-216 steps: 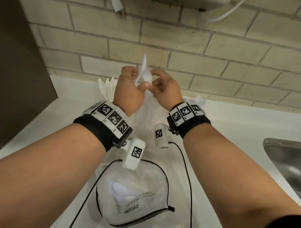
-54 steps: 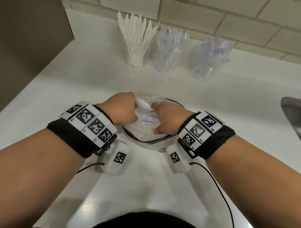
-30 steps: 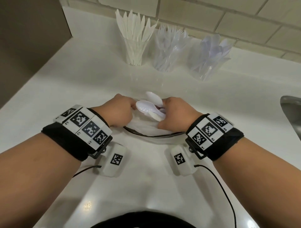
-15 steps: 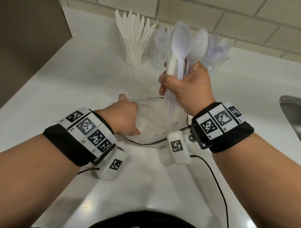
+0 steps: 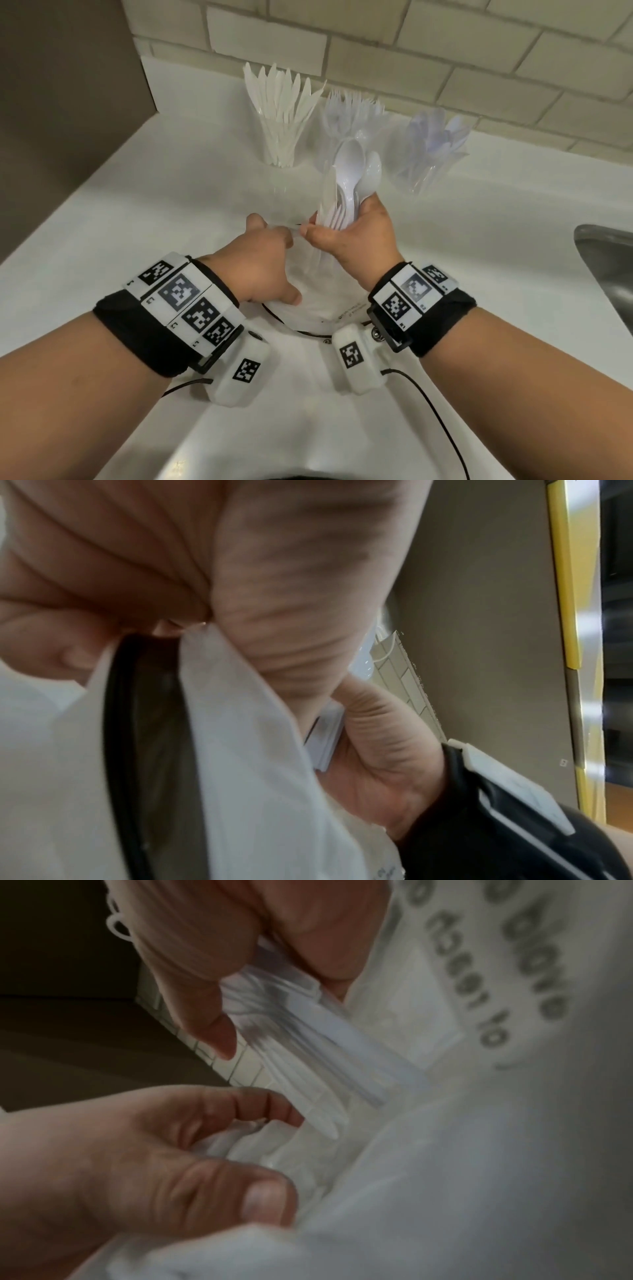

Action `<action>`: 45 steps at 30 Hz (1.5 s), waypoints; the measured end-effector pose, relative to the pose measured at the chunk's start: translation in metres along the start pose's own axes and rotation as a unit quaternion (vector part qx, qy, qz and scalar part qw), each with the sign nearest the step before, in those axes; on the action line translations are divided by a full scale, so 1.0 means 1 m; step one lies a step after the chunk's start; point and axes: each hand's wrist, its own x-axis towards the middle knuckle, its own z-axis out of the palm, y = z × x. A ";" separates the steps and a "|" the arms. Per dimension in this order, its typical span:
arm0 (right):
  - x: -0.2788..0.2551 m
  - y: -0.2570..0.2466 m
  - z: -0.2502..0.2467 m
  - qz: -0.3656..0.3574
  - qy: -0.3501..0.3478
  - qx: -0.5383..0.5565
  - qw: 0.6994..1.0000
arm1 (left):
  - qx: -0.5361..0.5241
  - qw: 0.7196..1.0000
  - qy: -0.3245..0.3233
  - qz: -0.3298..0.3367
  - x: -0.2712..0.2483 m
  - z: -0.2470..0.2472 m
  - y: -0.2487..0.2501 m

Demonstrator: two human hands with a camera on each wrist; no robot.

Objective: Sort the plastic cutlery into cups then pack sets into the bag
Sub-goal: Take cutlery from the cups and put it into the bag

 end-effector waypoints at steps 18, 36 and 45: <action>0.012 -0.027 -0.014 0.061 -0.144 0.165 0.974 | -0.140 0.983 0.034 0.117 -0.009 -0.027 -0.016; 0.019 -0.078 -0.006 -0.034 -0.216 0.191 0.957 | -0.719 0.647 0.128 0.220 -0.004 -0.069 -0.002; 0.026 -0.095 0.016 -0.091 -0.161 0.216 0.959 | -0.807 0.551 -0.143 0.154 -0.003 -0.059 0.011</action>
